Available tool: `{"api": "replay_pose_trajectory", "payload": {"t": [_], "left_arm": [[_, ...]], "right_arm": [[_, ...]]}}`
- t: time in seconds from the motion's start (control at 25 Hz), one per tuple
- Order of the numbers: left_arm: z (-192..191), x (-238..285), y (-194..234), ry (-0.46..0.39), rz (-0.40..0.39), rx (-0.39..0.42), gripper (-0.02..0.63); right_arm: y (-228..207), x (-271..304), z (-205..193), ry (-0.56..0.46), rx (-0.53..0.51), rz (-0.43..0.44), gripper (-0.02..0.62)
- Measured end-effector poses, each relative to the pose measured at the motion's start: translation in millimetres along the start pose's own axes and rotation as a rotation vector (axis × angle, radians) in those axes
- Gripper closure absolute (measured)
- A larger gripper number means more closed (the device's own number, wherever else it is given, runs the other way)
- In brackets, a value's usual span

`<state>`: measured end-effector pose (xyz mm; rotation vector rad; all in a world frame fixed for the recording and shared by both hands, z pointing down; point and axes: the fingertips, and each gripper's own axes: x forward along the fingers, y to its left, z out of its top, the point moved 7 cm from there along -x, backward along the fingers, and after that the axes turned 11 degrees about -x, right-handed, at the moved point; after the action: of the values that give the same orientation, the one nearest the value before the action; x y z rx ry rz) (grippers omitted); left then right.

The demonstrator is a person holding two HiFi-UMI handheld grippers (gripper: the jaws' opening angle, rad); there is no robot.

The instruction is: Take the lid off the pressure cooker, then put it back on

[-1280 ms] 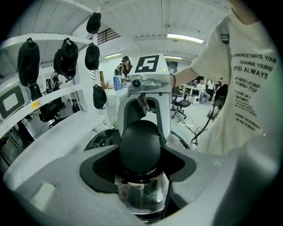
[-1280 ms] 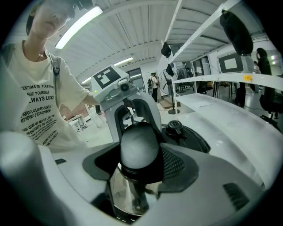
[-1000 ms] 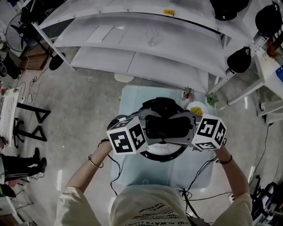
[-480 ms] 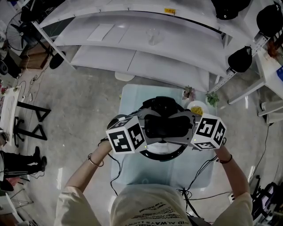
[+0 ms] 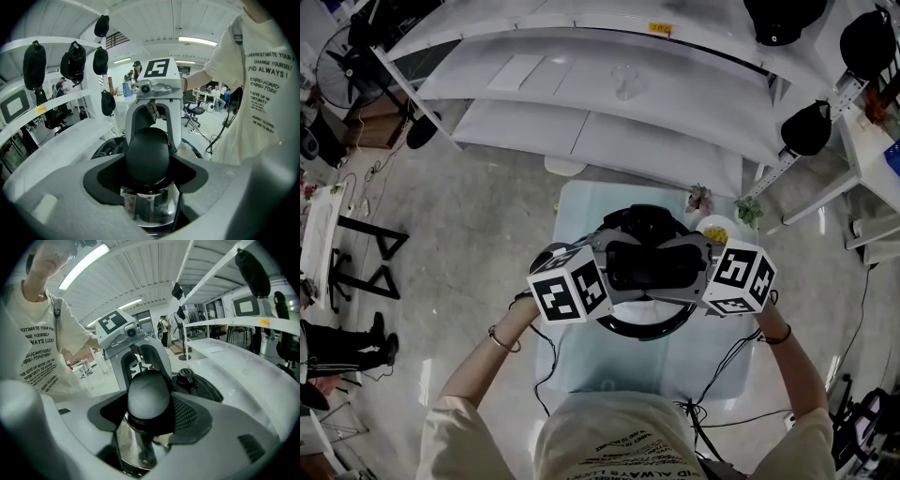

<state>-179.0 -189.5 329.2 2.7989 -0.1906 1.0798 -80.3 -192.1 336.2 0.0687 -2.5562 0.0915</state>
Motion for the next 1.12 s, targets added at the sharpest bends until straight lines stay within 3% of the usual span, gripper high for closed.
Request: {"api": "replay_pose_trajectory", "payload": {"t": [0.16,0.48,0.96,1.12], "left_arm": [[-1.2,-0.5,-0.6,-0.014,0.026,-0.013,0.315],[-10.8,-6.4,-5.9,-0.119,0.166,-0.09,0.308],[-25.5,-22.9,-30.1,-0.33,0.45,-0.247,0.31],[-30.2,-29.7,-43.6,-0.376,0.52,-0.285,0.31]], "right_arm": [[1.0,-1.0,0.0,-0.002,-0.006,-0.025,0.318],[3.8,-5.9,-3.6,-0.026,0.02,-0.141,0.305],[25.9,-19.5,-14.1,-0.16,0.081,-0.424,0.307],[36.7,-26.4,-13.7,-0.207,0.097,-0.49,0.342]]}}
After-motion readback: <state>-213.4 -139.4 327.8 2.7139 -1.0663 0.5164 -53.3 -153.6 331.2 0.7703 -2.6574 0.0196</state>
